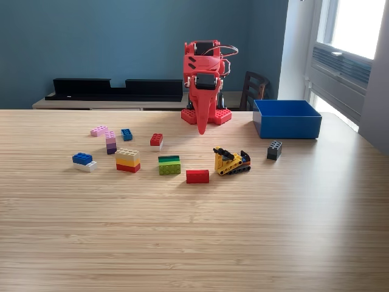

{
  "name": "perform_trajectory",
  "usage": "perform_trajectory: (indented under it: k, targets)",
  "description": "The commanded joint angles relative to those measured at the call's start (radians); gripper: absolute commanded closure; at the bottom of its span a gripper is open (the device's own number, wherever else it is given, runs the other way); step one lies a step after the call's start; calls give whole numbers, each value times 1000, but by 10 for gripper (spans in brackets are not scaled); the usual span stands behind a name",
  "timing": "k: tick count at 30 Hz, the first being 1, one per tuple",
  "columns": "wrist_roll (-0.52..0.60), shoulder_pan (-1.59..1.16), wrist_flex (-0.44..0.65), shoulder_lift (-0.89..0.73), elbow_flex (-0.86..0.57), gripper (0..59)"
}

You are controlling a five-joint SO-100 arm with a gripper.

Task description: Grasp a lego block and put it in the bin.

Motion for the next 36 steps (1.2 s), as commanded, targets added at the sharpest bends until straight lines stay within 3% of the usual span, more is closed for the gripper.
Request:
perform_trajectory:
  k: [1, 36]
  targets:
    - [-3, -6, -23, 5, 5, 585]
    - [-32, -26, -23, 5, 5, 584]
